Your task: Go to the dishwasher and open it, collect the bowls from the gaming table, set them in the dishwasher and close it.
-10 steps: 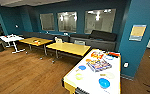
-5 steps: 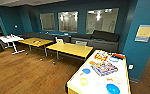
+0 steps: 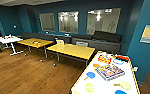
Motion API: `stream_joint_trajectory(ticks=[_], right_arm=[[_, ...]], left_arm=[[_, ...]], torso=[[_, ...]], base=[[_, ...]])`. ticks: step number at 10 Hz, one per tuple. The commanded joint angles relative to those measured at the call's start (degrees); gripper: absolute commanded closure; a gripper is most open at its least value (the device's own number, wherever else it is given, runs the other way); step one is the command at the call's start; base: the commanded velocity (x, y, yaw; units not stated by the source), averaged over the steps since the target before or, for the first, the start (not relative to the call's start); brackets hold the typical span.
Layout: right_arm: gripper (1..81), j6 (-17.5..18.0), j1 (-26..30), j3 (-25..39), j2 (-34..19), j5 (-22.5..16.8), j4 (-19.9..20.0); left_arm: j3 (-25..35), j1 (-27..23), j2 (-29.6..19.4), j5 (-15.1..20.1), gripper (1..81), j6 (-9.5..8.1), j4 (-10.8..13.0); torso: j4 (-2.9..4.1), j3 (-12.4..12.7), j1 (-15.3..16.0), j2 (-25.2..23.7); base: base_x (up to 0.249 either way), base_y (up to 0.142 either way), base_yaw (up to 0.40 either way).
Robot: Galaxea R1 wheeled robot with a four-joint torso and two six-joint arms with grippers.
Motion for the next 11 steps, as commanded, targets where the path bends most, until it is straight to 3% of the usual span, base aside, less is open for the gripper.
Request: stream_joint_trajectory(ticks=[1, 4, 11], right_arm=[[1.0, -0.17, 2.74, 0.43, 0.55, -2.77, -0.33], [1.0, -0.26, 2.92, 0.43, 0.63, -2.86, -0.33], [1.0, -0.26, 2.83, 0.43, 0.63, -2.77, -0.33]], left_arm=[[0.01, -2.94, -0.11, 3.01, 1.0, 0.24, 0.22], [0.01, -2.93, -0.11, 3.10, 1.0, 0.16, 0.22], [0.01, -2.93, 0.16, 3.11, 1.0, 0.16, -0.31]], torso=[[0.00, 0.00, 0.00, 0.00], [0.00, -0.02, 0.09, 0.04], [0.00, -0.02, 0.02, 0.04]], base=[[0.188, 0.125, 0.000], [0.087, 0.105, 0.000], [0.000, 0.000, 0.000]])
